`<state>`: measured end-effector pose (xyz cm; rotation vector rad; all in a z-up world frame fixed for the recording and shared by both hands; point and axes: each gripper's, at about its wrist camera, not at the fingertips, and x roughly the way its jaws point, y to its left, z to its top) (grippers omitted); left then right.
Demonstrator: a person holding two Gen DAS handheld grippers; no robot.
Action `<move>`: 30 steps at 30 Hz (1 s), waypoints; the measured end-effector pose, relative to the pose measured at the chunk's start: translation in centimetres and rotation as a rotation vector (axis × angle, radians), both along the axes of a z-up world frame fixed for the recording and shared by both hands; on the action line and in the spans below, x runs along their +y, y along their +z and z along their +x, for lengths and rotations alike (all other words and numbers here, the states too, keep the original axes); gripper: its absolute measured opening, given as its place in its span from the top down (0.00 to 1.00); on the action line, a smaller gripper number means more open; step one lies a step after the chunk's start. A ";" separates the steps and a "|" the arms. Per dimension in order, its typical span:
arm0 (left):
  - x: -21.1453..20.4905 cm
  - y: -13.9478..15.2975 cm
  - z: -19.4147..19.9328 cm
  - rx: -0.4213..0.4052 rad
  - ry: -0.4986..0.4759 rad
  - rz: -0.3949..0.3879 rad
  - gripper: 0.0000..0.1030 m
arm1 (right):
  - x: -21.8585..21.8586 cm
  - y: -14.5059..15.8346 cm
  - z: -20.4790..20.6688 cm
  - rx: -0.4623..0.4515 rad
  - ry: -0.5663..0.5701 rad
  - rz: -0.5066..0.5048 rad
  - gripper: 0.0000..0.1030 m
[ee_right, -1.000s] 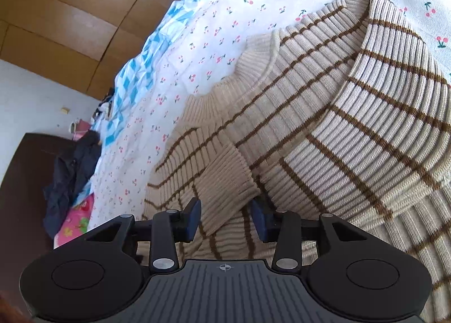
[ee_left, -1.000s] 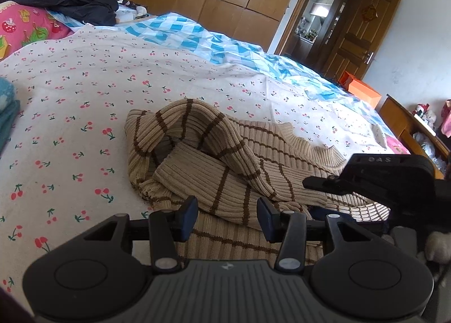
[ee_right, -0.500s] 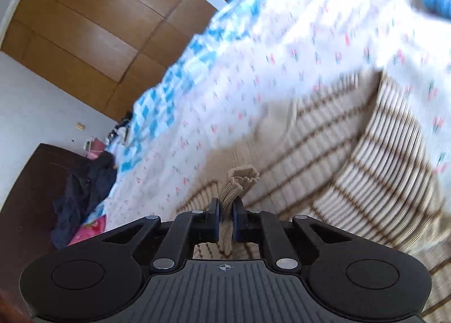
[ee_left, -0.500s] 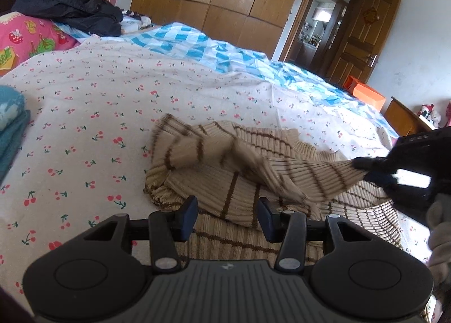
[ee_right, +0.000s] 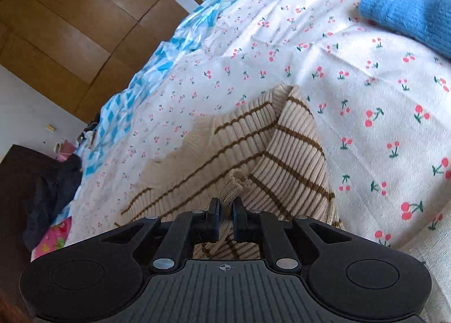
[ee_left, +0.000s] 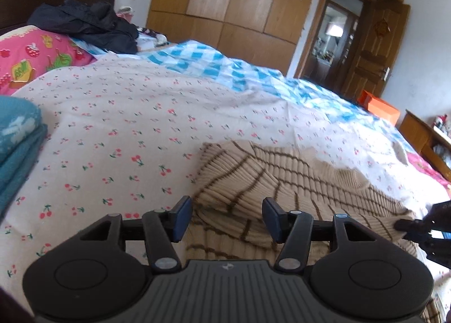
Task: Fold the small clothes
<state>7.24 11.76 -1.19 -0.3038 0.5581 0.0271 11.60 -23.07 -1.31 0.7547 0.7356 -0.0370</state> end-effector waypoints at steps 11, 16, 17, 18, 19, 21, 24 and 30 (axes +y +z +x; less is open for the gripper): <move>-0.8 -2.9 2.3 0.168 0.012 0.104 0.40 | -1.4 -2.2 0.3 0.077 0.003 -0.023 0.90; 0.0 -2.6 1.6 0.162 0.046 0.088 0.40 | -1.7 -2.3 0.0 0.065 0.005 -0.016 0.90; 0.2 -2.5 1.5 0.156 0.066 0.107 0.40 | -1.7 -2.3 -0.1 0.062 0.006 -0.022 0.90; 0.3 -2.4 1.3 0.152 0.087 0.126 0.40 | -1.7 -2.4 -0.1 0.059 0.008 -0.023 0.90; 0.6 -2.3 1.1 0.150 0.116 0.142 0.40 | -1.7 -2.5 -0.1 0.057 0.008 -0.022 0.90; 1.4 -2.4 1.1 0.158 0.150 0.118 0.37 | -1.9 -2.9 -0.3 0.055 0.009 -0.010 0.90; 2.0 -2.6 1.0 0.164 0.167 0.085 0.37 | -2.5 -3.1 -0.5 0.044 0.008 0.026 0.90; -0.1 -1.5 -0.3 0.135 0.113 0.167 0.37 | -3.9 -3.2 -0.7 0.017 0.015 0.044 0.90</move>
